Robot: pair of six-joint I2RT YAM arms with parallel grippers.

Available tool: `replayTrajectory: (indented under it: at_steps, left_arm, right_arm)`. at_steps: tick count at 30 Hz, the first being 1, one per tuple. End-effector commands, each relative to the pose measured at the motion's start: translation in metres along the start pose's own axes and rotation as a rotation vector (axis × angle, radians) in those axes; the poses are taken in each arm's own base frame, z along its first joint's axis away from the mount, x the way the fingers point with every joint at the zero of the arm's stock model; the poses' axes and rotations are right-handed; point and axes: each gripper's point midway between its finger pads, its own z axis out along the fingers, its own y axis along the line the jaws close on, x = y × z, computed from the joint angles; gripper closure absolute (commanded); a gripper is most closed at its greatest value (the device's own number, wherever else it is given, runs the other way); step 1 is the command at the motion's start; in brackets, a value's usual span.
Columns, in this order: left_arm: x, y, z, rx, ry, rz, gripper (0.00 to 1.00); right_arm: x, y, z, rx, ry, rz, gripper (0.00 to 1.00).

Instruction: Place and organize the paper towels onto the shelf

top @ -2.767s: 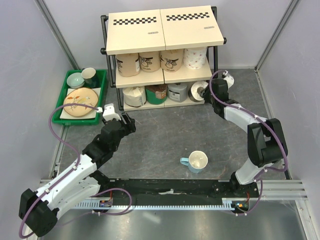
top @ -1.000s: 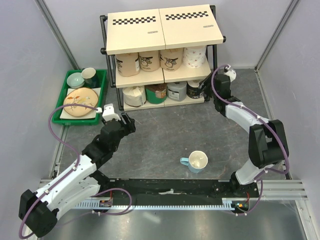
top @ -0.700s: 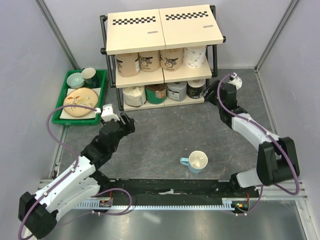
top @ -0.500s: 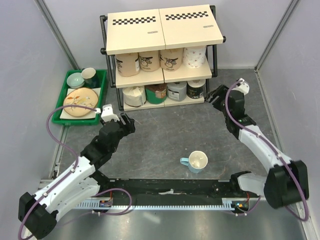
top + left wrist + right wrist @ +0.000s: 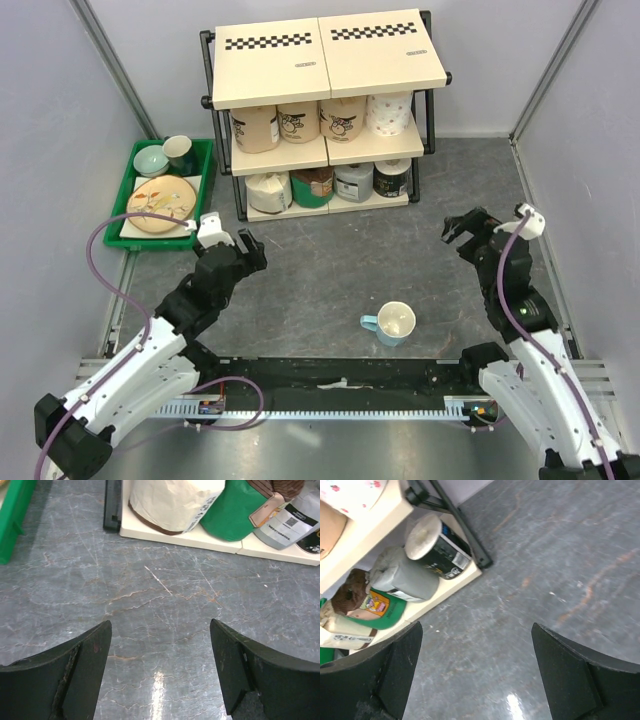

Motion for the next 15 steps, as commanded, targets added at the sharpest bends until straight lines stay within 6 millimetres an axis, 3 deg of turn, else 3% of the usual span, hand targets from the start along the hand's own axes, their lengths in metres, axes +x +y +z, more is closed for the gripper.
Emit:
replayTrajectory:
  at_steps: [1, 8, 15]
  left_arm:
    - [-0.022, 0.007, -0.008, -0.061, -0.048, -0.062, 0.13]
    - [-0.026, 0.012, -0.016, -0.056, -0.075, -0.082, 0.12]
    - [-0.025, 0.015, -0.017, -0.063, -0.078, -0.089, 0.12]
  right_arm:
    - [0.012, -0.032, -0.019, 0.089, 0.015, -0.017, 0.02]
    - [0.031, -0.045, -0.031, 0.082, 0.033, 0.025, 0.02]
    - [0.032, -0.046, -0.038, 0.062, 0.036, 0.023, 0.02]
